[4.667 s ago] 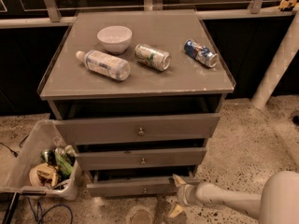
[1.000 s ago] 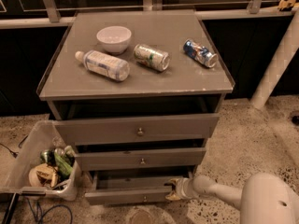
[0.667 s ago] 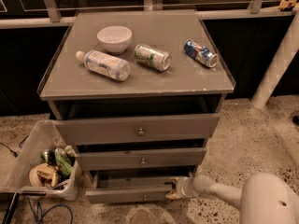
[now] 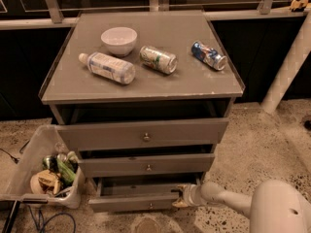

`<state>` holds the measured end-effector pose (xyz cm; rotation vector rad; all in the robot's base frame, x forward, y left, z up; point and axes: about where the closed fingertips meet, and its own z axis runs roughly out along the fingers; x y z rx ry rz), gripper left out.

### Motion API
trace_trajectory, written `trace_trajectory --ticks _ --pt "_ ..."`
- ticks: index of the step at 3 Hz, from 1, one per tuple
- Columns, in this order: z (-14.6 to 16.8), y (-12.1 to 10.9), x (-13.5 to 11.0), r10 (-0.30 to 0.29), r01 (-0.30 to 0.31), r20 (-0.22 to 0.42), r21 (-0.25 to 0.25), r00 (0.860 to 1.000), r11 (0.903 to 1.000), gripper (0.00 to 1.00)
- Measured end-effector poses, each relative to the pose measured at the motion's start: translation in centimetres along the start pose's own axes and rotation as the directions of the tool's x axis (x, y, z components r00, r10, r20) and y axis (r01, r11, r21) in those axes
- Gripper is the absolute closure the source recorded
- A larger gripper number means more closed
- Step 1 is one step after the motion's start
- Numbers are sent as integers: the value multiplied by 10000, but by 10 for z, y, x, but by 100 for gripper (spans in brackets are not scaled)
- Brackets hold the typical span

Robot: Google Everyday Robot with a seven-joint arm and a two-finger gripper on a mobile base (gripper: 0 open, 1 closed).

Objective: Open bottom drawer

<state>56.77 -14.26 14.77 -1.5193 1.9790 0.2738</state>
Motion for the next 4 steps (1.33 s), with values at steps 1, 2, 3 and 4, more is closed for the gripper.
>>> trace_trajectory --ticks 1,2,3,4 --pt "0 0 0 0 0 0 0 10000 10000 38" --pt "-1 0 -1 0 0 0 0 10000 10000 61" --pt "-5 22 14 62 -62 19 -78 10000 10000 84" --pt "-10 21 10 64 -64 20 -78 10000 9999 100"
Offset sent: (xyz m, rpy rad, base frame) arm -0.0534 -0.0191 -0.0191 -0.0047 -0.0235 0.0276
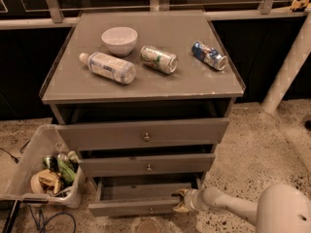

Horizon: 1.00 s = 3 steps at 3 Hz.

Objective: Open bottom drawer

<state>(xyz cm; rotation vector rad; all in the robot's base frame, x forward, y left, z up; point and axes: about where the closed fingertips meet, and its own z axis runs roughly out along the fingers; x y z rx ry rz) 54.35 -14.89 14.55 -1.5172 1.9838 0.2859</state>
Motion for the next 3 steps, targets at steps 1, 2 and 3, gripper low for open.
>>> trace_trajectory --ticks 1,2,3 --pt "-2 7 1 60 -60 30 -1 10000 10000 100" --pt "-3 6 0 60 -60 30 -1 10000 10000 100" --pt "-3 7 0 60 -60 30 -1 10000 10000 82"
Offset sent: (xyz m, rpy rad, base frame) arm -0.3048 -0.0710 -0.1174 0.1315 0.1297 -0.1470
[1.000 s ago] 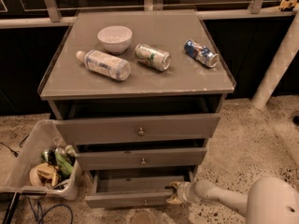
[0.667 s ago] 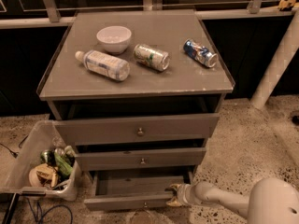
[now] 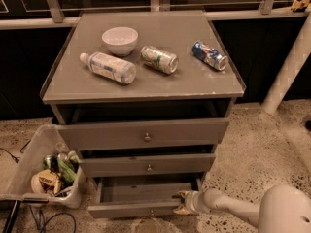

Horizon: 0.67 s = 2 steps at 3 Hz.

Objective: Open bottom drawer

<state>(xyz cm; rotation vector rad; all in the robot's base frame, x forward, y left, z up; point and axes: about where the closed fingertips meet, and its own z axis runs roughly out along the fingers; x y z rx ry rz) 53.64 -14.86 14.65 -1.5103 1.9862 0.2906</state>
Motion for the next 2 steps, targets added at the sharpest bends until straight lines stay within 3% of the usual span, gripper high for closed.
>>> trace_trajectory --ticks 2 --pt "0 0 0 0 0 0 -1 10000 10000 36"
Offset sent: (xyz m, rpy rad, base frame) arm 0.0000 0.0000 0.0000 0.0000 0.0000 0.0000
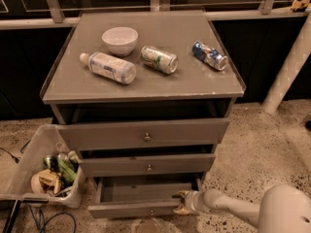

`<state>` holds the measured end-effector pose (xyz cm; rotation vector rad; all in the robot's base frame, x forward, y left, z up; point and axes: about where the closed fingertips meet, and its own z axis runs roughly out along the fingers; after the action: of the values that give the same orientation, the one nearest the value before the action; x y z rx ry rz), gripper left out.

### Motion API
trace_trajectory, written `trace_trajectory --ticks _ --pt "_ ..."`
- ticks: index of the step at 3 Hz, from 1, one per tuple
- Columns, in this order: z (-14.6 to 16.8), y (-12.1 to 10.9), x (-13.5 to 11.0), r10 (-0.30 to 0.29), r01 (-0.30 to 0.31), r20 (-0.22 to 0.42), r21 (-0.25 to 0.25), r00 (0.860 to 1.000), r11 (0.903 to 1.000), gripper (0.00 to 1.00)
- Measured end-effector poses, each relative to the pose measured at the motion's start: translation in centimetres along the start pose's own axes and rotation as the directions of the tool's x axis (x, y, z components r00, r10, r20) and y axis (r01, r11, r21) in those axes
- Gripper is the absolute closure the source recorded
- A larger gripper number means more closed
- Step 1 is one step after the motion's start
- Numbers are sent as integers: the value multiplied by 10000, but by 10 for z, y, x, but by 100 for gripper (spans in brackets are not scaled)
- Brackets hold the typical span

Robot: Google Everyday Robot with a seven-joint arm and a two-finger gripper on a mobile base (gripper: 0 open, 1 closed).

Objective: Open bottom drawer

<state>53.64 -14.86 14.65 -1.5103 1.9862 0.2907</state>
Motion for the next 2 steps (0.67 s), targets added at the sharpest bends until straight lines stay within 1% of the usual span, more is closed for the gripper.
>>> trace_trajectory --ticks 1,2 --pt "0 0 0 0 0 0 0 10000 10000 24" --pt "0 0 0 0 0 0 -1 10000 10000 42"
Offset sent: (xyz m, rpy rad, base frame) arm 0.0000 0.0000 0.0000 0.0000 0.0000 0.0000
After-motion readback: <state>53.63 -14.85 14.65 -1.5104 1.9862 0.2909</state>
